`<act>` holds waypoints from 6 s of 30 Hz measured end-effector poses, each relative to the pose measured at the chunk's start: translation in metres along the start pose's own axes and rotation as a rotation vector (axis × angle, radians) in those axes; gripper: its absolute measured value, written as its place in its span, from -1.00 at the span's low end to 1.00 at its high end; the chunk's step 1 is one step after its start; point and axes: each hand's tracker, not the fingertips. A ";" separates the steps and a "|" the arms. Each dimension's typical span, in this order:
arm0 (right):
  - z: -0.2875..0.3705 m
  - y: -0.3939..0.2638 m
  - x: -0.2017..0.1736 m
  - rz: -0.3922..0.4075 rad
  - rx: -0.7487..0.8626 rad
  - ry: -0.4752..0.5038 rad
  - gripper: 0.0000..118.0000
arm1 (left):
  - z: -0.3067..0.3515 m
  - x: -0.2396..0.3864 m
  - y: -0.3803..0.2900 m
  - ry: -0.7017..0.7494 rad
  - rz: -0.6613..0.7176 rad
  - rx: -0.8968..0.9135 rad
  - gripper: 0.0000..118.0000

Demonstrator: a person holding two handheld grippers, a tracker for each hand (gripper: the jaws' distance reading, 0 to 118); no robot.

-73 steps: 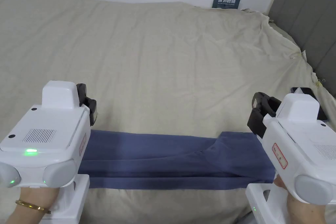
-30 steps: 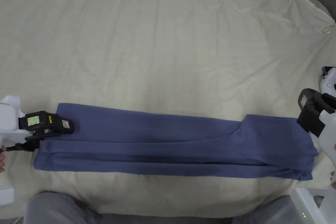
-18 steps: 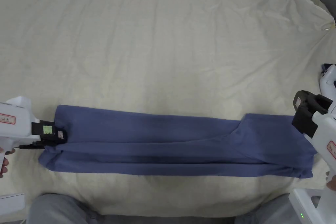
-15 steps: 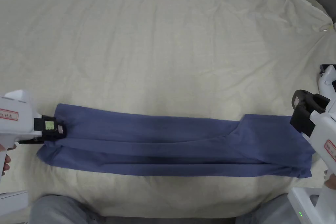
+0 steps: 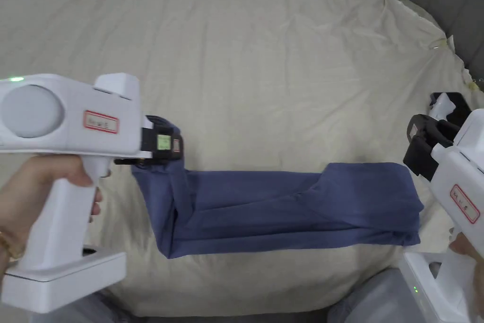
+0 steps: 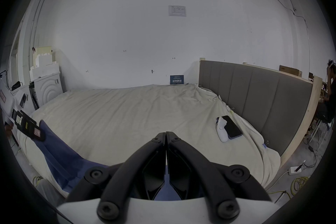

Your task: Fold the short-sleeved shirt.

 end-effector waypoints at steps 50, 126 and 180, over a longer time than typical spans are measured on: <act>0.037 -0.025 0.046 -0.087 -0.033 -0.065 -1.00 | -0.166 0.095 -0.140 -0.124 -0.141 -0.250 -1.00; 0.008 -0.001 -0.025 -0.052 -0.106 0.069 -1.00 | 0.014 -0.073 0.007 0.274 0.408 0.158 -0.93; -0.087 -0.009 -0.145 -0.012 -0.018 0.196 -1.00 | -0.043 -0.013 -0.059 0.486 -0.103 0.494 -1.00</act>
